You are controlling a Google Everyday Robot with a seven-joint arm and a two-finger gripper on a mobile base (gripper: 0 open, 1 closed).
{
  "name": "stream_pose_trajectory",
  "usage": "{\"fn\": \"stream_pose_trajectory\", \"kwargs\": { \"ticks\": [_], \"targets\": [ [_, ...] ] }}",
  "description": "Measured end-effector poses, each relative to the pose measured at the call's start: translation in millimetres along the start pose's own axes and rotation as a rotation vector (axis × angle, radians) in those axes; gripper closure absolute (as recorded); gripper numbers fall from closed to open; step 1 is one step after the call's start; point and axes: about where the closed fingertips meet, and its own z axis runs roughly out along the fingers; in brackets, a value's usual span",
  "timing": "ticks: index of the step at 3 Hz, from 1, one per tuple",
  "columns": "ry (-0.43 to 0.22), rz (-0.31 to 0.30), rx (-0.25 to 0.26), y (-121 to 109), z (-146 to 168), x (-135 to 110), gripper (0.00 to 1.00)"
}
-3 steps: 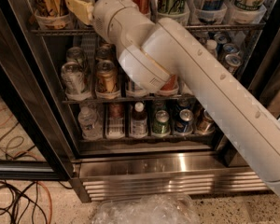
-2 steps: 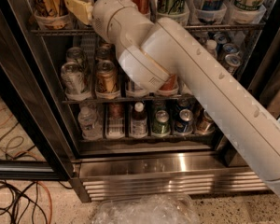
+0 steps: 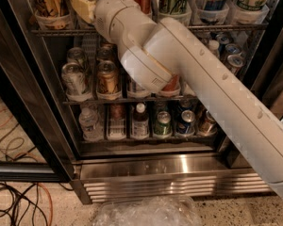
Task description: Pick pepsi can from top shelf of fridge
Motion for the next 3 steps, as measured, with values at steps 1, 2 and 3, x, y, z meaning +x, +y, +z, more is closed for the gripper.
{"fn": "stream_pose_trajectory", "kwargs": {
  "ticks": [1, 2, 3],
  "targets": [
    [0.0, 0.0, 0.0, 0.0, 0.0, 0.0, 0.92],
    [0.0, 0.0, 0.0, 0.0, 0.0, 0.0, 1.0],
    [0.0, 0.0, 0.0, 0.1, 0.0, 0.0, 1.0]
  ]
}}
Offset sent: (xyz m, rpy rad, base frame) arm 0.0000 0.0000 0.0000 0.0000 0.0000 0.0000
